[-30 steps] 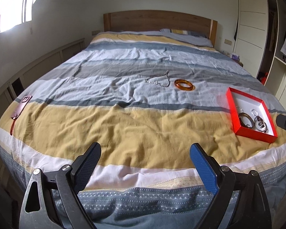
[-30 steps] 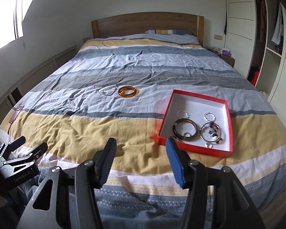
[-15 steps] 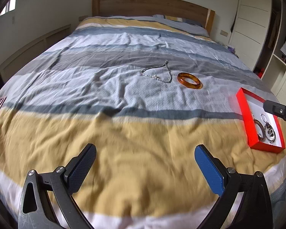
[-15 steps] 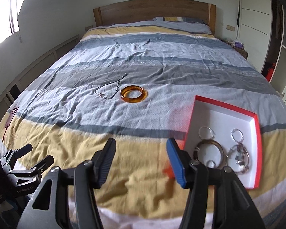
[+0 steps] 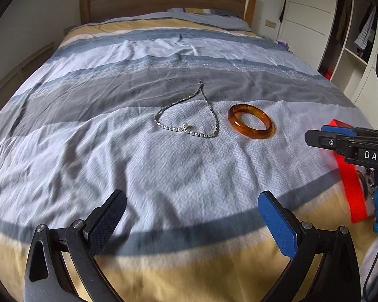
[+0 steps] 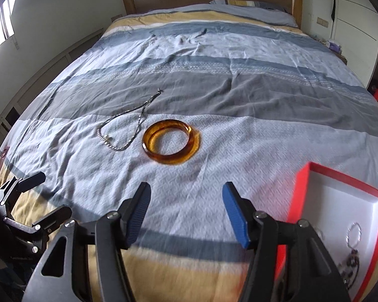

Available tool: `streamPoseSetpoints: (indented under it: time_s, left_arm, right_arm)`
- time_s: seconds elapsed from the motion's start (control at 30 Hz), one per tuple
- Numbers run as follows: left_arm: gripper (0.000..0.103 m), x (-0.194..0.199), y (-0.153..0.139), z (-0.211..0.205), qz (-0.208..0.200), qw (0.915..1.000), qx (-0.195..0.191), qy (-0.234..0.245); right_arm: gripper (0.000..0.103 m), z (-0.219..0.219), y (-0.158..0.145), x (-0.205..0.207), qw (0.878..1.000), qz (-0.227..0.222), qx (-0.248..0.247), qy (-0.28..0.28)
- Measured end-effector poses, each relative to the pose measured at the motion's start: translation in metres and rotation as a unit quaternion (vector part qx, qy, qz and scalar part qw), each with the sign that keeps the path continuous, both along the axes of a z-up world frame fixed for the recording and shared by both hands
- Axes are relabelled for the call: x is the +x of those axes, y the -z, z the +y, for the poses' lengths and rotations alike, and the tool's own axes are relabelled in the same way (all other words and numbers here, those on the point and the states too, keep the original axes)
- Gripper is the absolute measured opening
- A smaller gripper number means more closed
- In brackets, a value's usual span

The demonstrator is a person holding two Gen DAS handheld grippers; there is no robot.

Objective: Organize jewelry
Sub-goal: 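Grasp the silver chain necklace with the left tool while the right tool grasps the amber bangle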

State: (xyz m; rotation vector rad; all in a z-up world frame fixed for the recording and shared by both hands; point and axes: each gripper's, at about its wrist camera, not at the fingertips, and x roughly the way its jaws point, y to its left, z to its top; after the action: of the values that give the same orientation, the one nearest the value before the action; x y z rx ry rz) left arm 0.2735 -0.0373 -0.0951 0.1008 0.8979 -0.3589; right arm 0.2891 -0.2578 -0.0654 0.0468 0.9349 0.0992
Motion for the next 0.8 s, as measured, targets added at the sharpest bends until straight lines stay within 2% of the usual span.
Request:
streamPoseSetpoints:
  time_s: [0.23, 0.5, 0.63, 0.8]
  left_arm:
    - [0.102, 0.039, 0.022, -0.016, 0.009, 0.9996, 0.018, 0.018]
    - [0.102, 0.083, 0.03, -0.022, 0.01, 0.9996, 0.026, 0.008]
    - [0.102, 0.101, 0.036, -0.024, 0.012, 0.9991, 0.039, 0.009]
    - [0.102, 0.121, 0.04, -0.024, 0.017, 0.9992, 0.037, 0.006]
  right_arm:
    - [0.058, -0.003, 0.023, 0.039, 0.999, 0.021, 0.032, -0.008]
    - [0.061, 0.002, 0.04, 0.067, 0.999, 0.035, 0.03, -0.025]
    - [0.061, 0.0, 0.044, 0.083, 0.999, 0.042, 0.013, -0.026]
    - [0.061, -0.002, 0.052, 0.096, 0.998, 0.047, -0.003, -0.043]
